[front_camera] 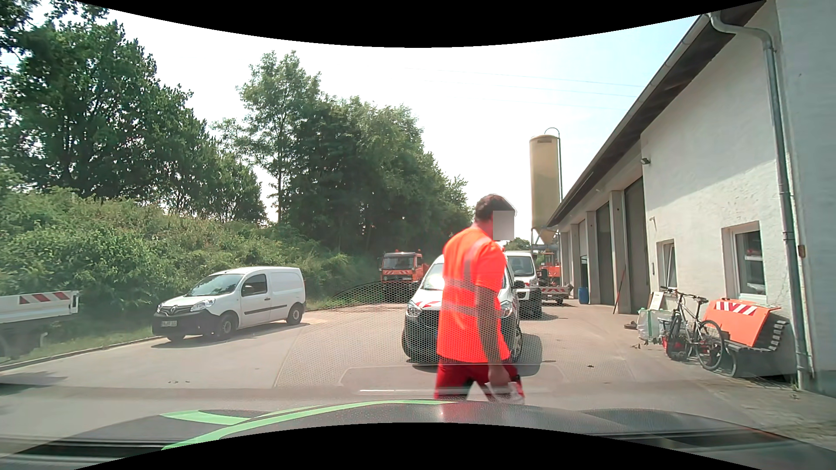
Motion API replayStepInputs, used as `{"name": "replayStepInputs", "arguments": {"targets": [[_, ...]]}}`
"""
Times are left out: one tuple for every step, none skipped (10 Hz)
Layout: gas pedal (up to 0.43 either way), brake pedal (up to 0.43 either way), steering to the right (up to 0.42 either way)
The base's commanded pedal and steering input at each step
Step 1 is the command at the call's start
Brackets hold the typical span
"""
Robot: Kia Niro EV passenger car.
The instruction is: Follow the waypoints while adhering to traffic rules and regulations
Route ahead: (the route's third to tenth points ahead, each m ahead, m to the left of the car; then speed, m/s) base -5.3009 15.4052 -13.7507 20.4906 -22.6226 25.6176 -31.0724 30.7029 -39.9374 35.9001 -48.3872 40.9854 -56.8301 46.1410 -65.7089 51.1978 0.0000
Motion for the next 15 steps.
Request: {"name": "replayStepInputs", "arguments": {"targets": [[0.0,0.402,-0.965],[0.0,0.378,-0.957],[0.0,0.335,-0.954],[0.0,0.28,-0.954],[0.0,0.22,-0.955],[0.0,0.171,-0.956],[0.0,0.116,-0.956],[0.0,0.024,-0.956],[0.0,0.0,-0.957],[0.0,0.0,-0.96],[0.0,0.0,-0.966],[0.0,0.0,-0.968],[0.0,0.0,-0.969],[0.0,0.0,-0.969],[0.028,0.0,-0.969]]}}
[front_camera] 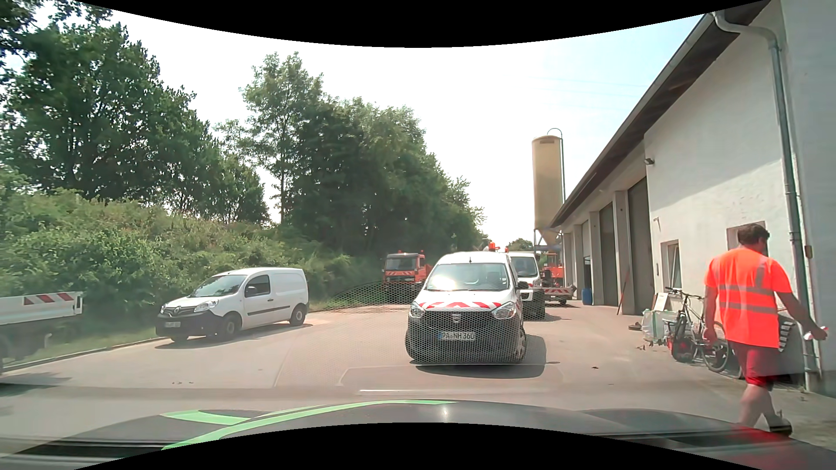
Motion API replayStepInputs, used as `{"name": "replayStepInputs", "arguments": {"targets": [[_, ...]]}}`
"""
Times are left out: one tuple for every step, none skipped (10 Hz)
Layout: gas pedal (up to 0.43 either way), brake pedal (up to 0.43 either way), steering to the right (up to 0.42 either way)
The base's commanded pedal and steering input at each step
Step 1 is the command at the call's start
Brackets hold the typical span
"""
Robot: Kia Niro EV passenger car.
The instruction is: Follow the waypoints while adhering to traffic rules and regulations
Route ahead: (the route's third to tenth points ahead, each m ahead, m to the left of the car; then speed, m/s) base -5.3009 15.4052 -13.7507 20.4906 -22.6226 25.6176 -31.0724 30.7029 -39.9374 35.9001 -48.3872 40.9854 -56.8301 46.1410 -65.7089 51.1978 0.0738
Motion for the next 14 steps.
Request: {"name": "replayStepInputs", "arguments": {"targets": [[0.039,0.0,-0.969],[0.039,0.0,-0.97],[0.047,0.0,-0.97],[0.059,0.0,-0.97],[0.059,0.0,-0.97],[0.059,0.0,-0.97],[0.059,0.0,-0.97],[0.059,0.0,-0.97],[0.047,0.0,-0.97],[0.0,0.0,-0.97],[0.0,0.0,-0.97],[0.0,0.0,-0.97],[0.0,0.0,-0.97],[0.0,0.0,-0.97]]}}
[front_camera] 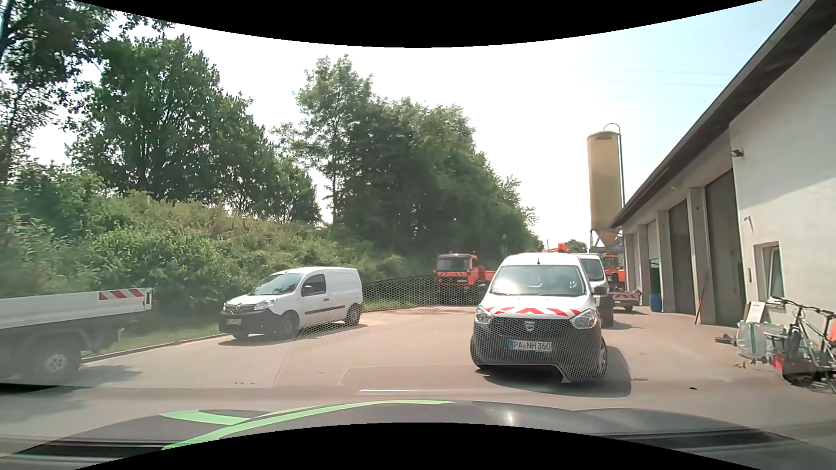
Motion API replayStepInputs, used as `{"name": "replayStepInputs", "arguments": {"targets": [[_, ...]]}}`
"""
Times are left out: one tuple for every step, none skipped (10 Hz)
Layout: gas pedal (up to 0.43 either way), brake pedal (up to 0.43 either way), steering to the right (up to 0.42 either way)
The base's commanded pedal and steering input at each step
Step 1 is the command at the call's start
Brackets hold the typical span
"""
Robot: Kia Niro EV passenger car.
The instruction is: Follow the waypoints while adhering to traffic rules and regulations
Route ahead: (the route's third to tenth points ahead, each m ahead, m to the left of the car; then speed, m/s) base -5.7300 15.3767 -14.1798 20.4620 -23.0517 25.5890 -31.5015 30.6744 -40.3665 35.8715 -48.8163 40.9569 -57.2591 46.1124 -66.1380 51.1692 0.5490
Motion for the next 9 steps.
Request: {"name": "replayStepInputs", "arguments": {"targets": [[0.0,0.0,-0.97],[0.0,0.0,-0.969],[0.0,0.0,-0.967],[0.0,0.037,-0.964],[0.0,0.104,-0.963],[0.0,0.14,-0.963],[0.0,0.152,-0.962],[0.0,0.152,-0.962],[0.0,0.159,-0.962]]}}
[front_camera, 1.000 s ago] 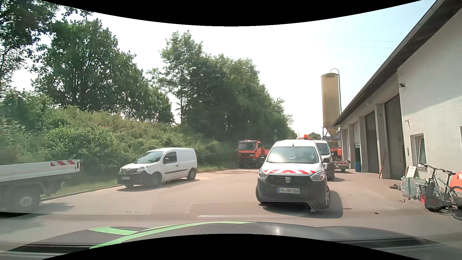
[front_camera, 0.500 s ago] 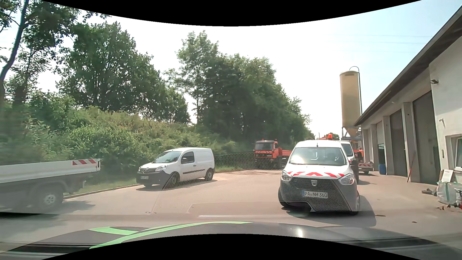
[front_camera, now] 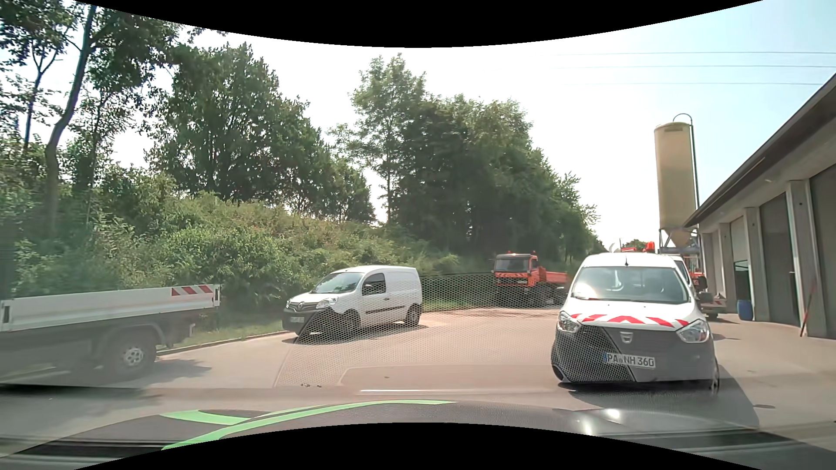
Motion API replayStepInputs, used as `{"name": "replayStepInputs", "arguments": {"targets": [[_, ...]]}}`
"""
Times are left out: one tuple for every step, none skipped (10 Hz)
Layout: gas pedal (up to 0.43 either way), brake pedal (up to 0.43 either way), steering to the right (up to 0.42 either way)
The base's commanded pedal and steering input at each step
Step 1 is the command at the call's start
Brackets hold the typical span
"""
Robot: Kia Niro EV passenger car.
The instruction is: Follow the waypoints while adhering to traffic rules and regulations
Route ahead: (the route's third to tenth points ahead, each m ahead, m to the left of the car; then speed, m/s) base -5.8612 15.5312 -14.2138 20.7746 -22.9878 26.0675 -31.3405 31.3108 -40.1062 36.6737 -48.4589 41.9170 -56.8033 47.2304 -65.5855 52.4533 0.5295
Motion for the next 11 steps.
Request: {"name": "replayStepInputs", "arguments": {"targets": [[0.0,0.165,-0.962],[0.0,0.165,-0.962],[0.0,0.165,-0.962],[0.0,0.165,-0.962],[0.0,0.177,-0.962],[0.0,0.183,-0.962],[0.0,0.183,-0.962],[0.0,0.183,-0.962],[0.0,0.183,-0.962],[0.0,0.183,-0.962],[0.0,0.183,-0.962]]}}
